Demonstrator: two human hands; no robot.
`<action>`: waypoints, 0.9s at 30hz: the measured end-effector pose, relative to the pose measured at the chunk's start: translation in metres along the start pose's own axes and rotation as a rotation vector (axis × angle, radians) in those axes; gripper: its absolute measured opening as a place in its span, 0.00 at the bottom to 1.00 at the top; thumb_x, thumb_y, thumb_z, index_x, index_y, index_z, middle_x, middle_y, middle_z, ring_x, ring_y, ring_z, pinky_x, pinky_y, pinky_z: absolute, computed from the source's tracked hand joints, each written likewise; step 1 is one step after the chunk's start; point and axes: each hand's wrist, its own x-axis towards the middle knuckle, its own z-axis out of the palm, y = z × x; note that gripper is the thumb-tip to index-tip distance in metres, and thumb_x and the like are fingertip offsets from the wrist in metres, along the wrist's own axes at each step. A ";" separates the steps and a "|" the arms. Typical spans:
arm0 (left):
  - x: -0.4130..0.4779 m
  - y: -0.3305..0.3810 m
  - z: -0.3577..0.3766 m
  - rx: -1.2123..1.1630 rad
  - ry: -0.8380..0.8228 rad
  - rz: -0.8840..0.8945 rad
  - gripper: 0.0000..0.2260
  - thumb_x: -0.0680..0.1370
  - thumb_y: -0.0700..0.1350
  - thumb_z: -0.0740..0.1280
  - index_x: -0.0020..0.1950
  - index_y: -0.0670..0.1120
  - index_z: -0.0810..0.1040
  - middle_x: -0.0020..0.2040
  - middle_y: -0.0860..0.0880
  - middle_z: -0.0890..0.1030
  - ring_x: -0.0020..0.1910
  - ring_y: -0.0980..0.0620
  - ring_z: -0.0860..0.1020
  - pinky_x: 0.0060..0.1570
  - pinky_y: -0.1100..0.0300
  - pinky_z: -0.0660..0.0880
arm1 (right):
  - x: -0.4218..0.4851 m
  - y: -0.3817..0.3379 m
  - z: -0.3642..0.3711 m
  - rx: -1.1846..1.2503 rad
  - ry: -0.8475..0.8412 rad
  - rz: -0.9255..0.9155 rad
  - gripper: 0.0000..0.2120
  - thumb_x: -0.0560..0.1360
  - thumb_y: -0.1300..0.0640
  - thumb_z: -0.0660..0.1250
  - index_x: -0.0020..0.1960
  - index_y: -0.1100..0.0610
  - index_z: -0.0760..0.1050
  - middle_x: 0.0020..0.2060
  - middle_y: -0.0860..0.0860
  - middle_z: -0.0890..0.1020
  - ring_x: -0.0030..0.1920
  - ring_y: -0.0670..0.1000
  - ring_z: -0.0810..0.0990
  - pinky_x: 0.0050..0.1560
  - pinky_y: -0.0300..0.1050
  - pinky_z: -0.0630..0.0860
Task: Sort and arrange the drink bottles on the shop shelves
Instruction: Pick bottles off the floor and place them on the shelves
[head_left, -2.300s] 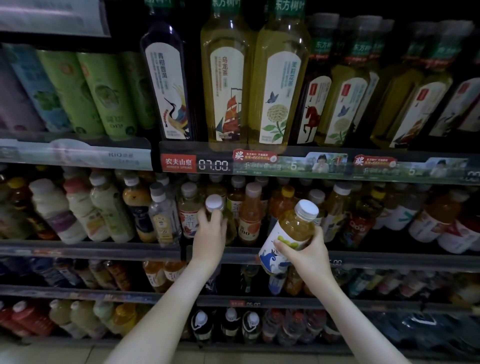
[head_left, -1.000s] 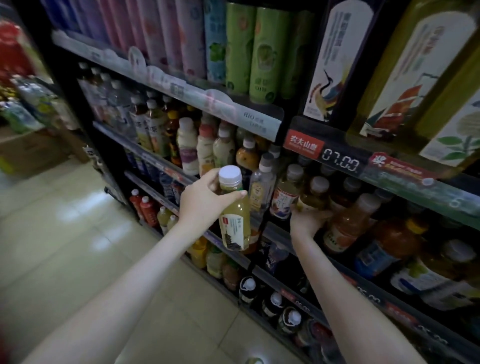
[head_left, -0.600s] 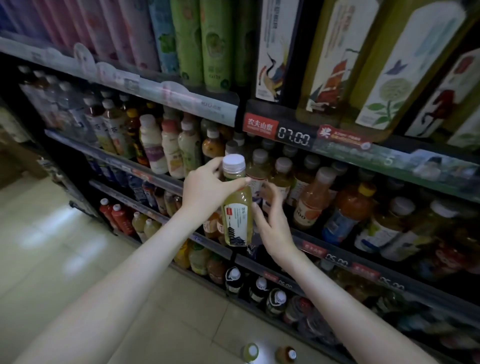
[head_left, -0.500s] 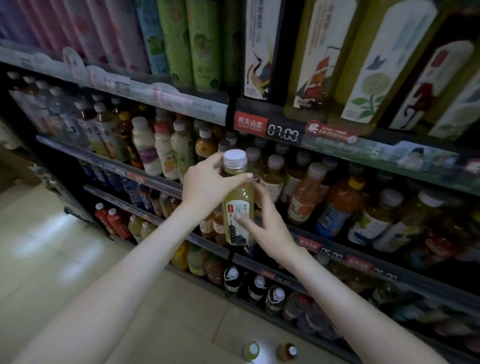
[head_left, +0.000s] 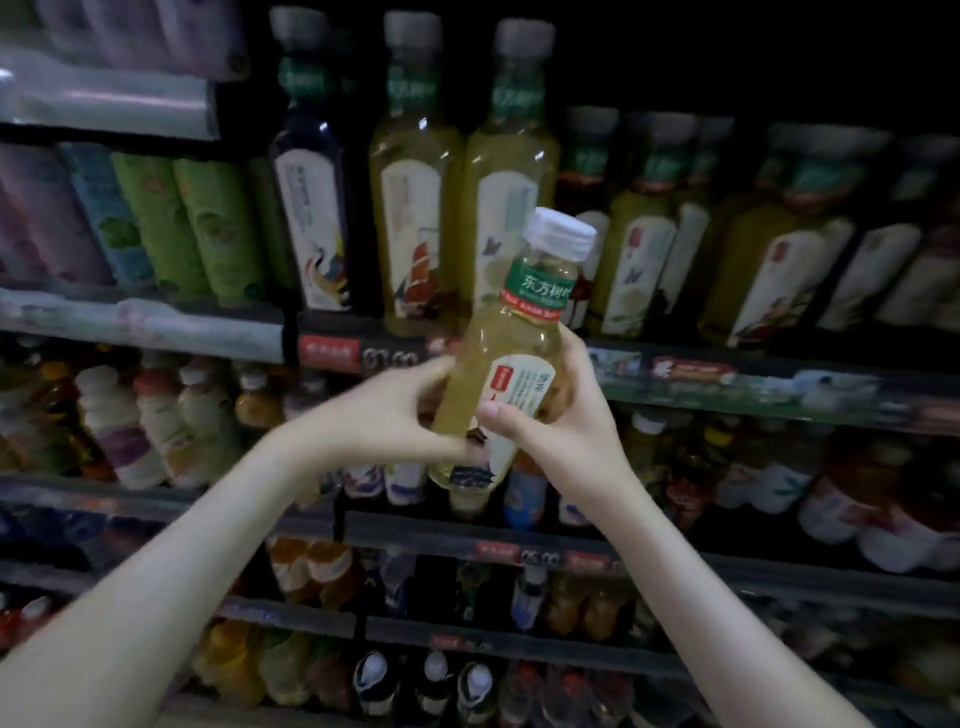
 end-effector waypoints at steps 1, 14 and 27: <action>0.007 0.007 0.008 0.027 0.050 0.027 0.25 0.63 0.57 0.75 0.59 0.63 0.74 0.51 0.64 0.82 0.50 0.67 0.79 0.52 0.64 0.76 | 0.000 -0.007 -0.009 0.021 0.038 -0.014 0.38 0.67 0.56 0.77 0.70 0.48 0.60 0.56 0.47 0.80 0.57 0.47 0.80 0.56 0.46 0.78; 0.077 0.079 0.072 0.361 0.342 0.499 0.24 0.70 0.63 0.68 0.63 0.57 0.71 0.54 0.59 0.80 0.53 0.61 0.77 0.49 0.61 0.77 | -0.018 -0.031 -0.091 -0.124 0.500 -0.053 0.26 0.67 0.60 0.76 0.59 0.46 0.68 0.48 0.35 0.82 0.50 0.36 0.81 0.45 0.27 0.74; 0.146 0.044 0.065 0.994 0.908 0.434 0.30 0.76 0.57 0.62 0.76 0.51 0.62 0.75 0.38 0.62 0.75 0.37 0.54 0.69 0.29 0.45 | 0.034 -0.022 -0.143 -0.435 0.744 -0.060 0.34 0.65 0.51 0.79 0.66 0.54 0.68 0.59 0.50 0.73 0.59 0.48 0.74 0.60 0.45 0.73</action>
